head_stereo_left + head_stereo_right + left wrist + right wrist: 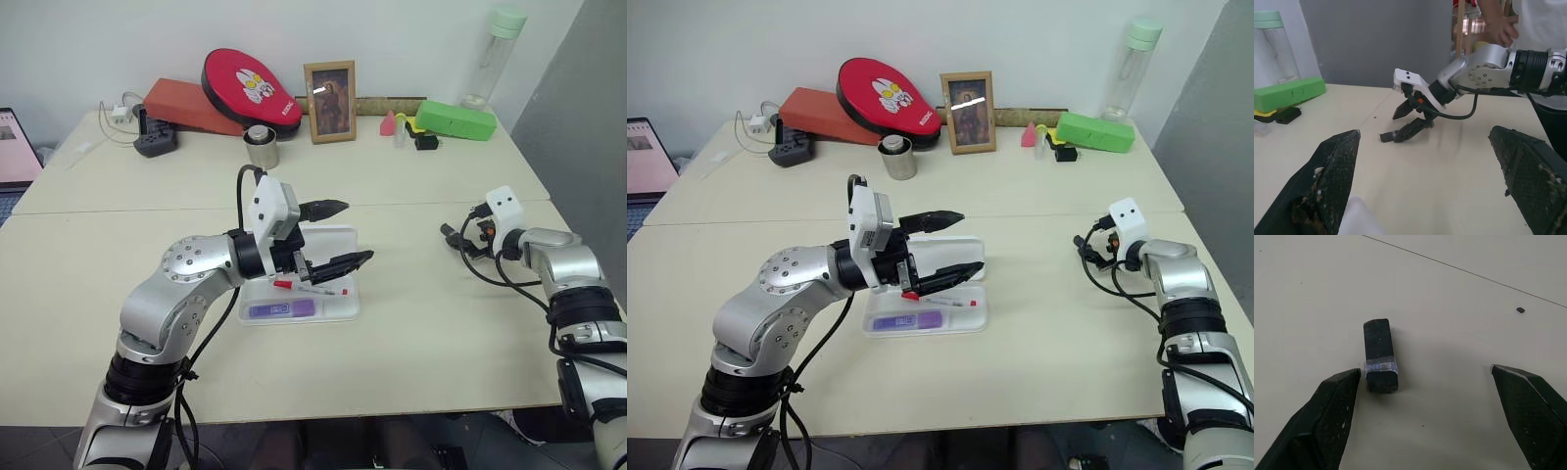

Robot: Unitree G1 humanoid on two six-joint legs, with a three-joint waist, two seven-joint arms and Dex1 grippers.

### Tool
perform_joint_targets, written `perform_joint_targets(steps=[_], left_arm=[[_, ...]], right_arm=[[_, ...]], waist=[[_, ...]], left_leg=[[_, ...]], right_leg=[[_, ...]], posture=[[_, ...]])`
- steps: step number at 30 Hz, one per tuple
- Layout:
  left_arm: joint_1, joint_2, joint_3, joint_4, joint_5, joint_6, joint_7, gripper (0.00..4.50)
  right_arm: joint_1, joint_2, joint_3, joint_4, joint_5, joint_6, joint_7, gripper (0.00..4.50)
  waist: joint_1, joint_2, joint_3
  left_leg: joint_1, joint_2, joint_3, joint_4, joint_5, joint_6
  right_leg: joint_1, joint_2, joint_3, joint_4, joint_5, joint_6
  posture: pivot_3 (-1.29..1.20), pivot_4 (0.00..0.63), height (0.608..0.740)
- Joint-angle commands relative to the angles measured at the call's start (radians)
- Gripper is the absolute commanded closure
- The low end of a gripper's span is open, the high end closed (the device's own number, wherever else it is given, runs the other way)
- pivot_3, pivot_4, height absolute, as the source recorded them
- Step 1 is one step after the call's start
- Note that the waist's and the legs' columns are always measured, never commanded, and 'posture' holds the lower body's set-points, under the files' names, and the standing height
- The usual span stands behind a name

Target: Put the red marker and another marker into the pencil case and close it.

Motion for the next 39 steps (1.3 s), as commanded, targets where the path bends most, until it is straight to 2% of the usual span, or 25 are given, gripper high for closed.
perform_joint_targets(steps=[1,4,5,9,15,16,22,26,28,31,33,36,39], left_arm=[[-0.008,-0.004,0.010,-0.025,0.000,-0.013,0.009,0.00],[-0.008,-0.002,0.016,-0.024,-0.001,-0.014,0.013,0.00],[-0.009,-0.002,0.016,-0.024,-0.001,-0.015,0.014,0.00],[-0.014,-0.003,0.012,-0.023,-0.001,-0.016,0.017,0.00],[-0.017,-0.005,0.008,-0.017,0.002,-0.022,0.014,0.00],[-0.018,-0.004,0.009,-0.013,0.003,-0.024,0.012,0.00],[-0.023,-0.002,0.006,-0.002,0.006,-0.030,0.003,0.00],[-0.019,0.008,0.005,0.001,0.010,-0.031,-0.011,0.00],[0.003,0.040,0.019,-0.010,0.005,-0.024,-0.034,0.00],[0.069,0.130,0.071,-0.032,-0.012,-0.015,-0.091,0.00],[0.125,0.197,0.114,-0.045,-0.031,-0.010,-0.136,0.00],[0.214,0.295,0.182,-0.054,-0.055,-0.003,-0.200,0.00],[0.284,0.365,0.235,-0.046,-0.057,-0.011,-0.249,0.00]], right_arm=[[-0.027,0.001,-0.022,-0.031,0.029,0.012,0.042,0.03],[-0.029,0.008,-0.016,-0.030,0.034,0.027,0.061,0.03],[-0.031,0.010,-0.014,-0.017,0.029,0.021,0.058,0.20],[-0.037,0.011,-0.018,-0.008,0.027,0.023,0.064,1.02],[-0.041,0.004,-0.019,-0.008,0.023,0.017,0.063,2.45],[-0.041,0.002,-0.021,-0.009,0.024,0.016,0.063,2.82],[-0.033,-0.007,-0.024,-0.047,0.029,0.016,0.073,4.13],[-0.014,-0.024,-0.023,-0.118,0.040,-0.002,0.112,4.19],[0.026,-0.045,-0.013,-0.251,0.075,-0.014,0.197,4.20],[0.152,-0.105,0.047,-0.571,0.175,-0.002,0.405,4.20],[0.201,-0.131,0.095,-0.727,0.223,0.050,0.474,4.20],[0.202,-0.106,0.167,-0.855,0.237,0.097,0.472,4.20],[0.173,-0.041,0.250,-0.887,0.200,0.127,0.420,4.20]], waist=[[0.000,0.000,0.000],[0.000,0.000,0.000],[0.000,0.000,0.000],[0.001,0.000,0.000],[0.001,0.000,0.000],[0.001,0.000,0.000],[0.001,0.000,0.000],[0.001,0.000,0.000],[0.001,0.000,0.000],[0.000,0.000,0.000],[-0.002,0.001,0.000],[-0.004,0.001,0.001],[0.001,0.001,0.001]], left_leg=[[0.000,0.000,0.000,0.000,0.000,0.000],[0.000,0.000,0.000,0.000,0.000,0.000],[0.000,0.000,0.000,0.000,0.000,0.000],[0.000,0.000,0.000,0.000,0.000,0.000],[0.000,0.000,0.000,0.000,0.000,0.000],[0.000,0.000,0.000,0.000,0.000,0.000],[0.000,0.000,0.000,0.000,0.000,0.000],[0.000,0.000,0.000,0.000,0.000,0.000],[0.000,0.000,0.000,0.000,0.000,0.000],[0.000,0.001,-0.002,-0.001,0.000,0.000],[0.000,0.002,-0.004,-0.001,0.000,0.000],[0.001,0.004,-0.005,-0.001,0.000,0.000],[0.003,0.004,-0.006,0.000,0.000,0.000]], right_leg=[[0.000,0.000,0.000,0.000,0.000,0.000],[0.000,0.000,0.000,0.000,0.000,0.000],[0.000,0.000,0.000,0.000,0.000,0.000],[0.000,0.000,0.000,0.000,0.000,0.000],[0.000,0.000,0.000,0.000,0.000,0.000],[0.000,0.000,0.000,0.000,0.000,0.000],[0.000,0.000,0.000,0.000,0.000,0.000],[0.000,0.000,0.000,0.000,0.000,0.000],[0.000,0.000,0.000,0.000,0.000,0.000],[0.000,0.000,-0.001,-0.001,0.000,0.000],[0.000,0.001,-0.001,-0.001,-0.001,0.001],[0.000,0.001,0.000,-0.001,-0.001,0.000],[0.001,0.003,-0.001,0.000,0.000,0.000]], posture=[[0.00,0.150,0.740],[0.00,0.150,0.740],[0.00,0.150,0.740],[0.00,0.150,0.740],[0.00,0.150,0.740],[0.00,0.150,0.740],[0.00,0.150,0.740],[0.00,0.150,0.740],[0.00,0.150,0.740],[0.00,0.150,0.740],[0.00,0.150,0.740],[0.00,0.150,0.740],[0.00,0.150,0.740]])
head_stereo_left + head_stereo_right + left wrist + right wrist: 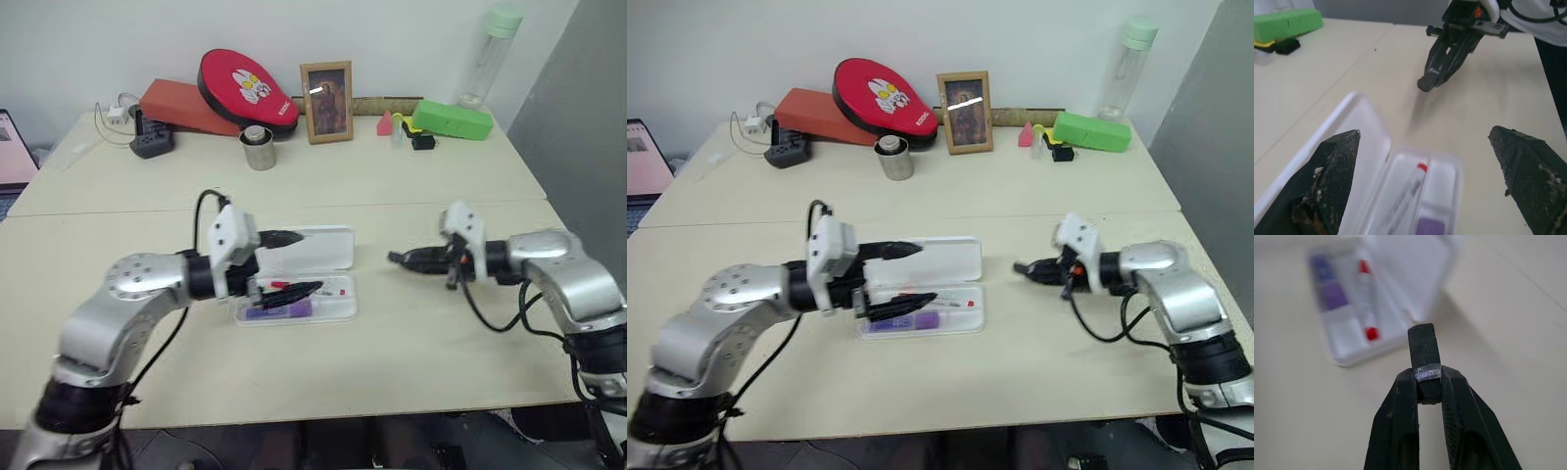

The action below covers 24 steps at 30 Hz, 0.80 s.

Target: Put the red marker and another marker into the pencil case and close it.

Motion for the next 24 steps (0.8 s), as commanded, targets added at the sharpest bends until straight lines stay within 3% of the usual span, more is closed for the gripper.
perform_joint_targets(steps=[1,8,24], left_arm=[[0.062,0.073,0.087,-0.022,-0.012,-0.021,-0.065,0.00],[0.125,0.132,0.169,-0.043,-0.055,0.001,-0.104,0.00],[0.139,0.124,0.169,-0.091,-0.072,0.033,-0.068,0.00]], right_arm=[[-0.052,0.069,0.092,-0.062,-0.028,0.032,-0.051,4.20],[-0.112,0.176,0.266,0.029,-0.129,0.015,-0.083,4.20],[-0.121,0.177,0.288,0.059,-0.161,0.004,-0.034,4.20]], waist=[[0.001,0.000,0.000],[0.004,0.000,0.000],[0.004,0.000,0.000]], left_leg=[[0.001,0.000,0.000,0.000,0.000,0.000],[-0.002,-0.001,-0.001,0.000,0.000,0.000],[-0.001,-0.001,-0.001,0.000,0.000,0.000]], right_leg=[[0.000,0.001,0.000,0.000,0.000,0.000],[-0.002,0.000,0.000,-0.001,0.000,0.000],[-0.001,0.000,0.000,0.000,0.000,0.000]], posture=[[0.00,0.150,0.740],[0.00,0.150,0.740],[0.00,0.150,0.740]])
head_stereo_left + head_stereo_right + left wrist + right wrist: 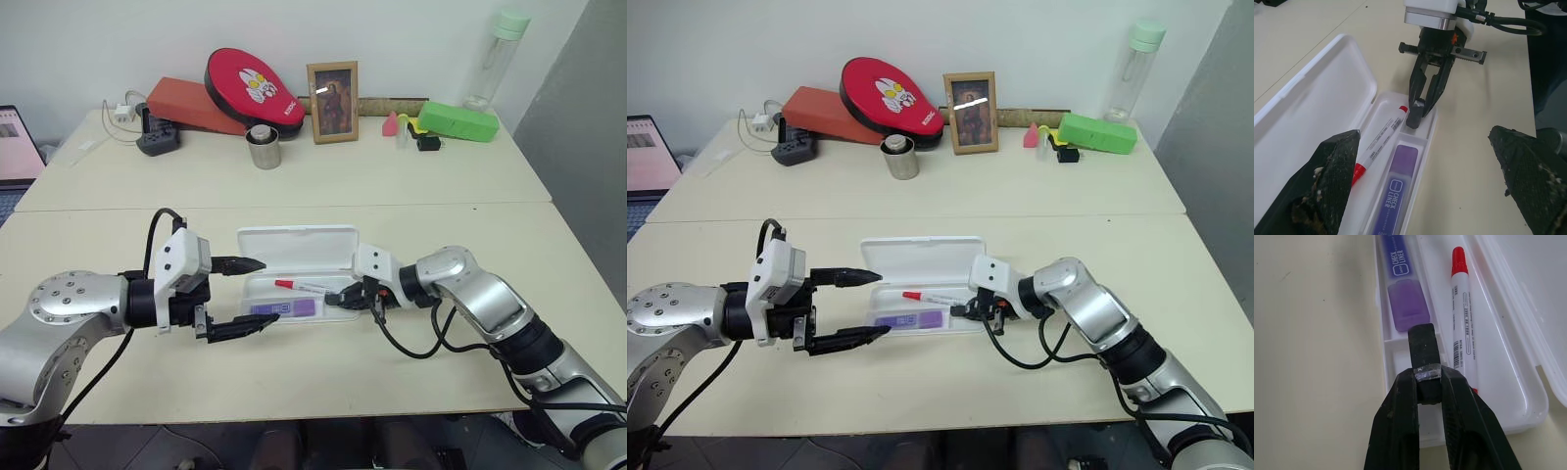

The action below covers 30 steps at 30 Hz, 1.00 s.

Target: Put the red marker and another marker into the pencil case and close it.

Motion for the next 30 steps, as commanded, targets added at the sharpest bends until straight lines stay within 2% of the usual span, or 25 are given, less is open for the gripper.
perform_joint_targets(steps=[1,3,5,7,11,16,22,26,30], left_arm=[[-0.014,0.005,0.016,-0.028,-0.016,-0.006,0.010,0.00],[-0.018,0.004,0.012,-0.029,-0.017,-0.005,0.013,0.00],[-0.023,0.003,0.007,-0.028,-0.016,-0.005,0.014,0.00],[-0.028,0.002,0.001,-0.027,-0.014,-0.005,0.016,0.00],[-0.033,0.001,-0.002,-0.025,-0.014,-0.005,0.016,0.00],[-0.034,-0.002,-0.004,-0.023,-0.014,-0.005,0.020,0.00],[-0.029,-0.011,0.031,-0.013,-0.029,0.009,0.047,0.00],[-0.027,-0.031,0.132,-0.002,-0.088,0.044,0.111,0.00],[-0.050,-0.041,0.211,0.007,-0.150,0.080,0.163,0.00]], right_arm=[[-0.014,-0.006,-0.005,-0.040,0.001,-0.006,0.017,4.20],[-0.016,-0.005,-0.006,-0.041,0.000,-0.005,0.019,4.20],[-0.018,-0.004,-0.007,-0.043,0.001,-0.003,0.021,3.51],[-0.018,-0.002,-0.008,-0.044,0.002,-0.003,0.021,3.27],[-0.020,-0.004,-0.014,-0.051,0.007,-0.001,0.026,2.17],[-0.026,-0.010,-0.036,-0.081,0.033,0.015,0.041,1.14],[-0.050,-0.002,-0.140,-0.155,0.169,0.064,0.087,0.03],[-0.140,0.006,-0.251,-0.126,0.281,0.103,0.110,0.03],[-0.256,0.045,-0.297,0.038,0.265,0.062,0.055,0.03]], waist=[[0.000,0.000,0.000],[0.000,0.000,0.000],[0.000,0.000,0.000],[0.000,0.000,0.000],[0.000,0.000,0.000],[0.000,0.000,0.000],[0.000,0.000,0.000],[0.000,0.000,0.000],[-0.002,0.000,0.000]], left_leg=[[0.000,0.000,0.000,0.000,0.000,0.000],[0.000,0.000,0.000,0.000,0.000,0.000],[0.000,0.000,0.000,0.000,0.000,0.000],[0.000,0.000,0.000,0.000,0.000,0.000],[0.000,0.000,0.000,0.000,0.000,0.000],[0.000,0.000,0.000,0.000,0.000,0.000],[0.000,0.000,0.000,0.000,0.000,0.000],[0.000,0.000,0.000,0.000,0.000,0.000],[0.001,0.001,0.000,0.000,0.000,0.000]], right_leg=[[0.000,0.000,0.000,0.000,0.000,0.000],[0.000,0.000,0.000,0.000,0.000,0.000],[0.000,0.000,0.000,0.000,0.000,0.000],[0.000,0.000,0.000,0.000,0.000,0.000],[0.000,0.000,0.000,0.000,0.000,0.000],[0.000,0.000,0.000,0.000,0.000,0.000],[0.000,0.000,0.000,0.000,0.000,0.000],[0.000,0.000,0.000,0.000,0.000,0.000],[0.000,0.000,0.000,0.000,0.000,0.000]], posture=[[0.00,0.150,0.740],[0.00,0.150,0.740],[0.00,0.150,0.740],[0.00,0.150,0.740],[0.00,0.150,0.740],[0.00,0.150,0.740],[0.00,0.150,0.740],[0.00,0.150,0.740],[0.00,0.150,0.740]])
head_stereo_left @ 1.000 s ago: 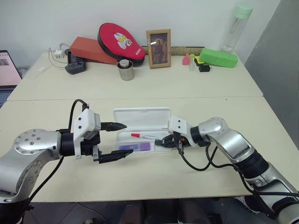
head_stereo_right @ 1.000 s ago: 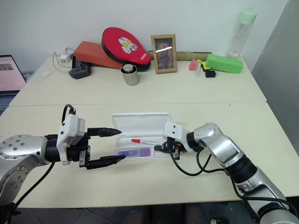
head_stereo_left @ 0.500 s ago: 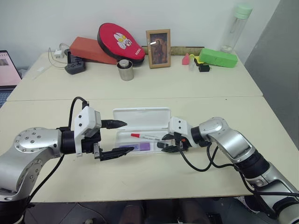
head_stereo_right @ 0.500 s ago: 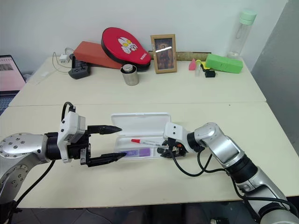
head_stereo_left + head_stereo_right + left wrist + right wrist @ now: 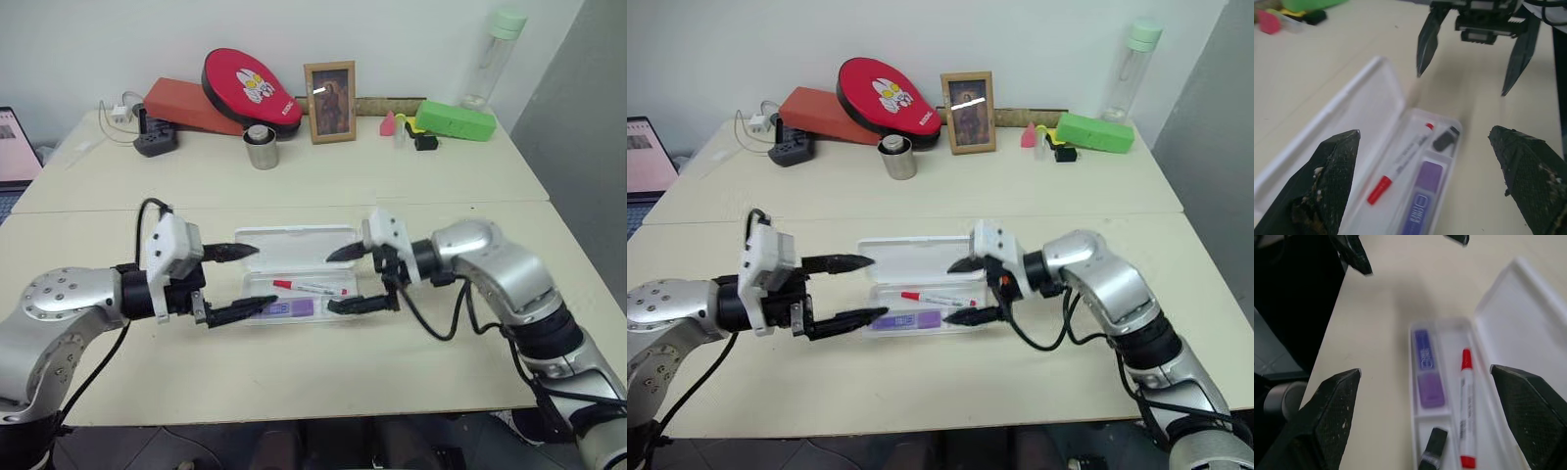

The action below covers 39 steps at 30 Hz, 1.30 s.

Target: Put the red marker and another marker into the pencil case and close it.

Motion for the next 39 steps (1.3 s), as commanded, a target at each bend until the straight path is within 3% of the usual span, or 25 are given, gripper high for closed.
perform_joint_targets(steps=[1,4,8,15,24,33,39], left_arm=[[-0.034,-0.009,0.118,0.011,-0.089,0.031,0.055,0.00],[-0.064,-0.023,0.172,0.039,-0.165,0.053,0.082,0.00],[-0.047,-0.016,0.193,0.059,-0.171,0.052,0.085,0.00],[-0.023,-0.033,0.224,0.042,-0.201,0.058,0.130,0.00],[0.019,-0.039,0.249,0.030,-0.210,0.044,0.162,0.00],[0.047,-0.038,0.252,0.005,-0.215,0.042,0.161,0.00],[0.079,-0.020,0.254,-0.013,-0.218,0.045,0.127,0.00]], right_arm=[[-0.145,0.059,-0.058,0.212,-0.033,-0.075,-0.075,0.03],[-0.253,0.093,-0.043,0.417,-0.090,-0.143,-0.090,0.03],[-0.375,0.161,-0.004,0.692,-0.175,-0.235,-0.110,0.73],[-0.478,0.222,0.025,1.023,-0.319,-0.437,-0.157,2.43],[-0.505,0.263,0.032,1.171,-0.408,-0.556,-0.141,4.45],[-0.411,0.252,0.081,0.980,-0.413,-0.546,0.097,4.48],[-0.330,0.221,0.095,0.801,-0.407,-0.485,0.165,4.48]], waist=[[-0.001,0.000,0.000],[-0.003,0.000,0.000],[-0.004,0.000,0.000],[-0.003,0.000,0.000],[-0.004,0.000,0.000],[-0.003,0.001,0.000],[-0.002,0.001,0.000]], left_leg=[[0.000,0.000,0.000,0.000,0.000,0.000],[0.001,0.000,0.002,0.000,0.000,0.000],[0.001,0.000,0.003,-0.001,0.000,0.000],[0.000,0.001,0.003,0.000,0.000,0.000],[0.000,0.002,0.003,-0.001,0.000,-0.001],[0.000,0.004,0.003,-0.001,0.000,-0.001],[0.000,0.005,0.003,-0.001,0.000,-0.001]], right_leg=[[0.000,0.000,0.000,0.000,0.000,0.000],[0.000,0.001,0.001,0.001,0.000,-0.001],[-0.001,0.001,0.002,0.000,0.000,-0.001],[-0.002,0.001,0.002,0.000,0.000,-0.001],[-0.002,0.001,0.002,0.000,0.001,-0.001],[-0.002,0.003,0.002,0.000,0.001,-0.002],[-0.002,0.003,0.002,0.000,0.001,-0.002]], posture=[[0.00,0.150,0.740],[0.00,0.150,0.740],[0.00,0.150,0.740],[0.00,0.150,0.740],[0.00,0.150,0.740],[0.00,0.150,0.740],[0.00,0.150,0.740]])
